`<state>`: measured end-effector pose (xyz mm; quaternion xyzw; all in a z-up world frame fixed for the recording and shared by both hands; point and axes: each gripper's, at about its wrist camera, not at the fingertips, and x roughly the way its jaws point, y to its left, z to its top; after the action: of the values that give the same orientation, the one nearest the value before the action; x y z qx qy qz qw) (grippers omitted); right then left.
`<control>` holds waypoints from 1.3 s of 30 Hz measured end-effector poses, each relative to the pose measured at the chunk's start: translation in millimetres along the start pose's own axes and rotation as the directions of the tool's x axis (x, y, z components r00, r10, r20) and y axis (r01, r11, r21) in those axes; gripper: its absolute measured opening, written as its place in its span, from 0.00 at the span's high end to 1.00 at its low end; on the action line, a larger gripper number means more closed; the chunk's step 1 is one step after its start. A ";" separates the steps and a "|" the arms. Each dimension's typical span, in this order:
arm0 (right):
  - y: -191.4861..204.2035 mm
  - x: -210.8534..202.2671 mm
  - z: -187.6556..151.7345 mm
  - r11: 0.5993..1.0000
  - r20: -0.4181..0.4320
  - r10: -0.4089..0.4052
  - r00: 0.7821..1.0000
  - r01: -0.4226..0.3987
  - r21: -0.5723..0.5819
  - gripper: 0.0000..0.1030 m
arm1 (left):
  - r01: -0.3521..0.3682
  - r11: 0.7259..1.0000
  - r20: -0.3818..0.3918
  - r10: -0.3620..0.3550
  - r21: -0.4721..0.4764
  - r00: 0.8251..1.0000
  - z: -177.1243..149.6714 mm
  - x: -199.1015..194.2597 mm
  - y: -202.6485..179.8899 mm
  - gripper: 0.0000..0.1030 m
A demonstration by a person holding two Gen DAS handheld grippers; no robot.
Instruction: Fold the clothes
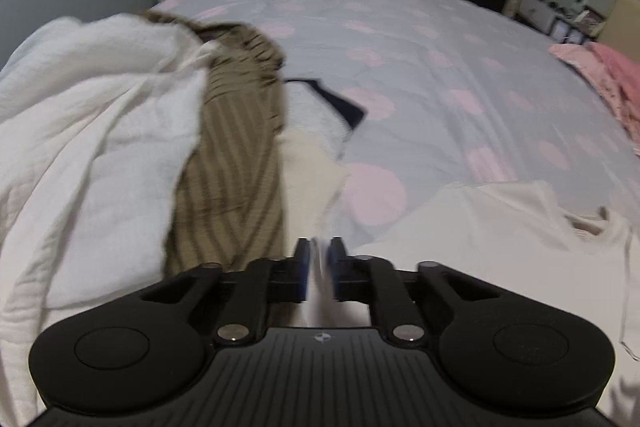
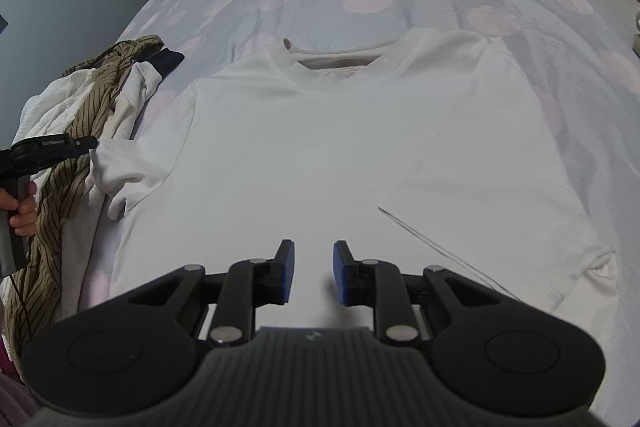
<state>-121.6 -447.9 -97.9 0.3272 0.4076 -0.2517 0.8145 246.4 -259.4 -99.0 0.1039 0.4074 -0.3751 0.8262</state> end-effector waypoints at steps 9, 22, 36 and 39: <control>10.0 4.6 8.7 1.000 -0.014 0.007 1.000 -0.008 -0.020 0.77 | 0.280 0.958 0.061 -0.283 0.061 0.957 25.2 -52.4 -59.8 1.00; 21.7 4.9 16.2 0.999 -0.004 0.009 1.000 -0.009 -0.040 0.77 | 0.476 0.853 -0.220 -0.432 0.216 0.875 -23.6 -17.2 -179.1 0.84; 25.4 34.7 30.5 1.000 0.005 0.003 1.000 -0.003 -0.001 0.77 | 0.251 0.926 -0.139 -0.220 0.282 0.966 -26.5 -30.8 -88.6 0.79; 27.9 42.1 37.0 1.000 0.018 0.005 1.000 -0.005 0.000 0.75 | 0.241 0.910 -0.168 -0.194 0.337 0.966 -42.8 -29.8 -78.4 0.79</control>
<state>-61.5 -462.8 -106.9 0.3258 0.3995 -0.2526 0.8188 154.2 -277.7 -93.8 0.2296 0.3954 -0.5245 0.7182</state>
